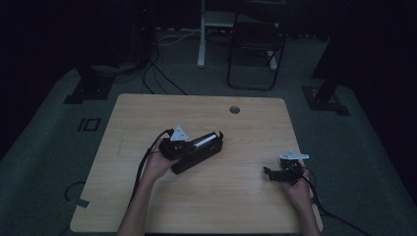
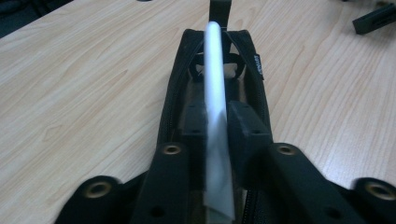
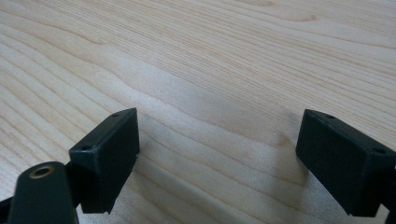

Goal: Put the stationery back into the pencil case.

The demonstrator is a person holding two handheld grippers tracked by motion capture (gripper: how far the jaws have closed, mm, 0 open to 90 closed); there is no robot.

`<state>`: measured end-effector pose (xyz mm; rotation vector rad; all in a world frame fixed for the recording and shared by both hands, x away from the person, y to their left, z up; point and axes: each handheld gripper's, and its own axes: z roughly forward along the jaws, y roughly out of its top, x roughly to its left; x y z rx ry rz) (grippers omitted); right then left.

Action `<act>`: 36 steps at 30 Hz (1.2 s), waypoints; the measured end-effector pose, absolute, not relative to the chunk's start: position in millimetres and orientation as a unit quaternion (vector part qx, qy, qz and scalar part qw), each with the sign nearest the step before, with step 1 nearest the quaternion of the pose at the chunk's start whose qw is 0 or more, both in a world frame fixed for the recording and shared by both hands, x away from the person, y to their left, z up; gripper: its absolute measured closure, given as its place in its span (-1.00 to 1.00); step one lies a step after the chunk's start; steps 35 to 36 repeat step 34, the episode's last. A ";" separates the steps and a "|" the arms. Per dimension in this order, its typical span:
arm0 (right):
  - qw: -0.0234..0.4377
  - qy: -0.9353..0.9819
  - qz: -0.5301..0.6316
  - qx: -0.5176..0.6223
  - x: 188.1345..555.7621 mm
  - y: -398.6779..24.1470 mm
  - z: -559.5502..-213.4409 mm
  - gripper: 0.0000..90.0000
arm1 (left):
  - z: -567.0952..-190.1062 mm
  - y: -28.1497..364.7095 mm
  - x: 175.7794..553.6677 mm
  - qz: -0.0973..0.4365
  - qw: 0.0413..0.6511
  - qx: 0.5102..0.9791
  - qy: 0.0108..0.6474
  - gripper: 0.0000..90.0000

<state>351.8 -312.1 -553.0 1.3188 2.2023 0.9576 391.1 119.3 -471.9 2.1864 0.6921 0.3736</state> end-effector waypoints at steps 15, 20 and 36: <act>0.199 0.788 0.343 0.472 351.8 -312.0 -553.0 -0.71 | -455.8 127.6 383.7 0.184 0.414 0.843 0.289 0.02; 0.199 0.788 0.343 0.472 351.8 -312.0 -553.0 -0.71 | -451.6 136.7 382.3 0.197 0.406 0.842 0.295 0.00; 0.199 0.788 0.343 0.472 351.8 -312.0 -553.0 -0.71 | -459.4 177.4 386.9 0.231 0.383 0.818 0.362 0.00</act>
